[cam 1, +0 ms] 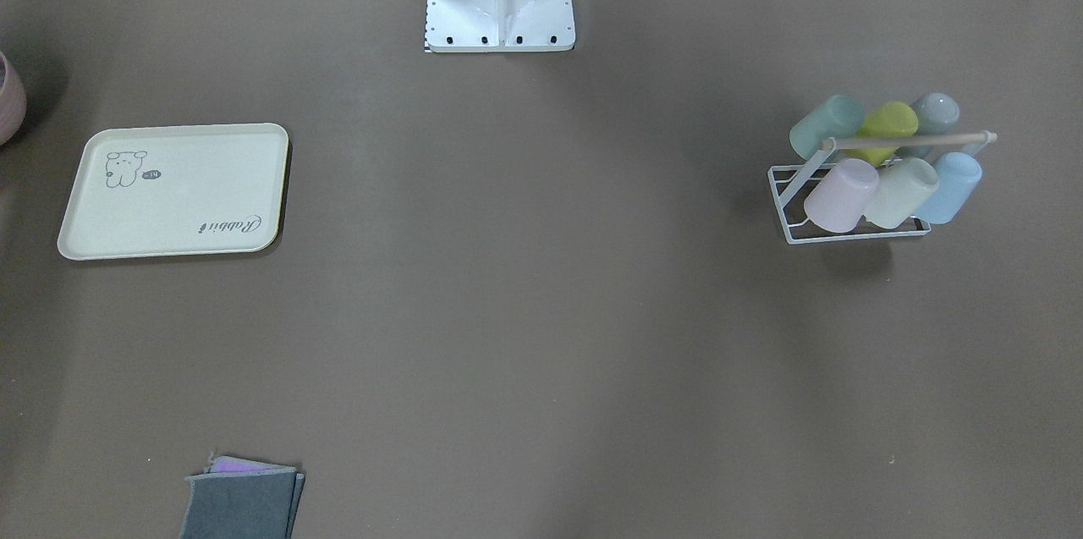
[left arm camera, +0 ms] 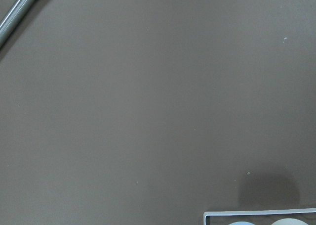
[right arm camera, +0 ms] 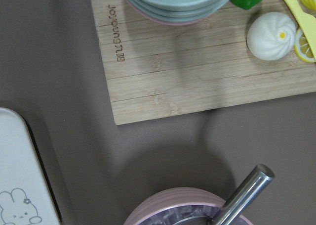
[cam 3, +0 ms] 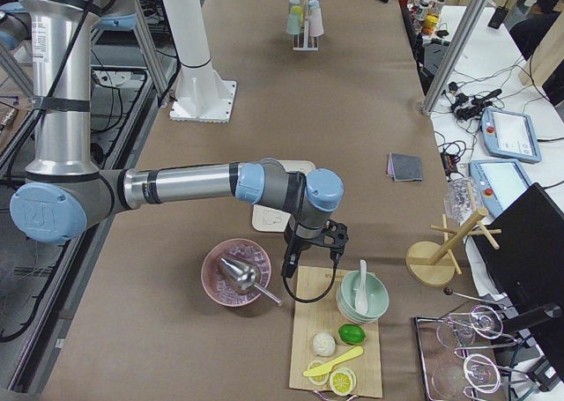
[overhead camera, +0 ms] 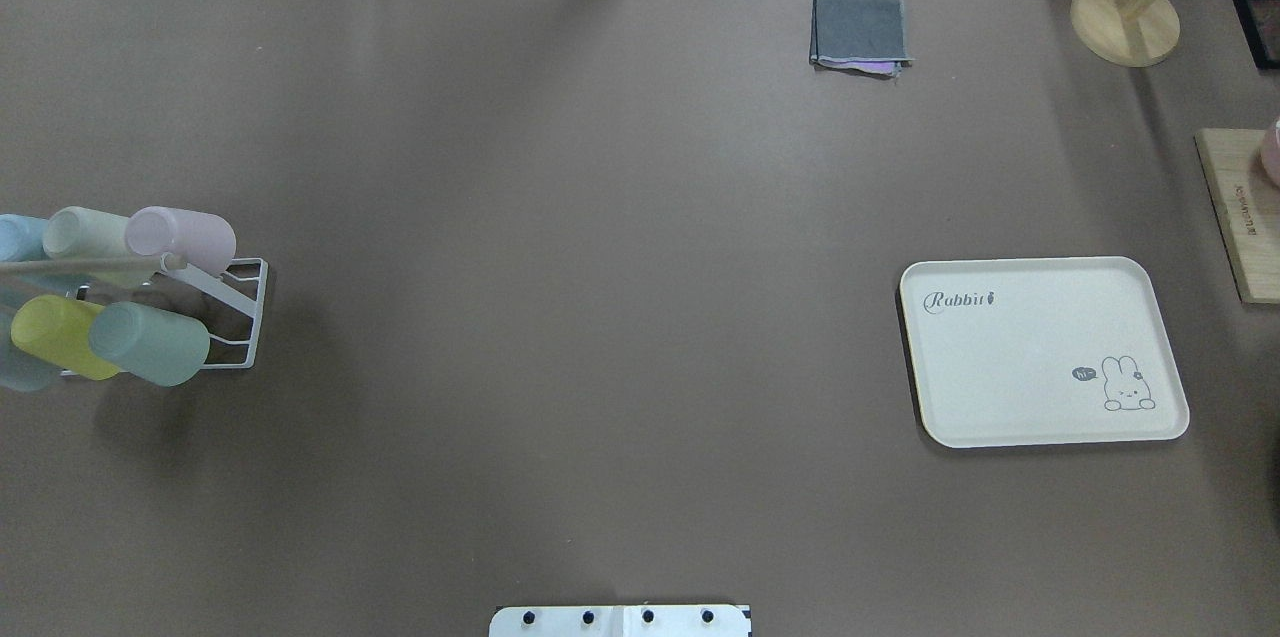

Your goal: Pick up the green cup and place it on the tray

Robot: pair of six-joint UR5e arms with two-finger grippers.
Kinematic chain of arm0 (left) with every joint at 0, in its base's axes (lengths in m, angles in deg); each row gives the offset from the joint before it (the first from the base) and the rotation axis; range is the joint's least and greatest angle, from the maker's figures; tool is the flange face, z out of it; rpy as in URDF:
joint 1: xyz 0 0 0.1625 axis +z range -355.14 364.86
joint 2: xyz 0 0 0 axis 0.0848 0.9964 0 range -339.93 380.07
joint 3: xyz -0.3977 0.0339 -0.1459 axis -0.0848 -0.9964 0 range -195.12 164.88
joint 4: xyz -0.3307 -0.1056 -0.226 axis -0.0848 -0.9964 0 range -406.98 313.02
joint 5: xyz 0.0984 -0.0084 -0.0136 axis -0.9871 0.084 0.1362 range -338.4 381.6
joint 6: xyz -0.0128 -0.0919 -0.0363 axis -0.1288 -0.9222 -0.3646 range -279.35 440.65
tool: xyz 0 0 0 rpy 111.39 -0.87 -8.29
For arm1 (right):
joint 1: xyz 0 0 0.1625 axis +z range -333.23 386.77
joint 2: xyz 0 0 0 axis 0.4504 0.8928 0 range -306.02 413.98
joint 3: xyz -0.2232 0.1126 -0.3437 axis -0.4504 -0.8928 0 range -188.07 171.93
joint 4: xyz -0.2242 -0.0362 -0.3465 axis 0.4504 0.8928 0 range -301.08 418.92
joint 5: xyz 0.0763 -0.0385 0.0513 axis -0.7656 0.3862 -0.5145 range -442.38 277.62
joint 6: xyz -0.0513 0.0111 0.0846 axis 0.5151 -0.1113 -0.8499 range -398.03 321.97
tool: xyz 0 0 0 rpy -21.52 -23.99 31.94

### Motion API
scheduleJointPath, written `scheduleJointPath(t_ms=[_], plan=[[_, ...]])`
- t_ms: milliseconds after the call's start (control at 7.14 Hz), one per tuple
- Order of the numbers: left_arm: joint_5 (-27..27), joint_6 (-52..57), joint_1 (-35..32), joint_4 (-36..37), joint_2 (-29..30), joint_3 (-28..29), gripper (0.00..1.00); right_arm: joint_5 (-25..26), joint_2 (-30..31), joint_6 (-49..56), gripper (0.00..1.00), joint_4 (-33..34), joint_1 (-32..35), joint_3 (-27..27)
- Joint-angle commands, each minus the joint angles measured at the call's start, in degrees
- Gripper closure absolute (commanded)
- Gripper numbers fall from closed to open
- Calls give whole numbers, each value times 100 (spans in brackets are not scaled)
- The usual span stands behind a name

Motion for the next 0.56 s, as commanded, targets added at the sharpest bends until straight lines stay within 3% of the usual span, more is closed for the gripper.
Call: scheduleJointPath(t_ms=[0,420], plan=[[-9,-4,1,0,-2,7,1,-27,0,-17,0,17,0,2],[-166,-40,36,9,59,7,1,-80,26,-17,0,18,0,2]])
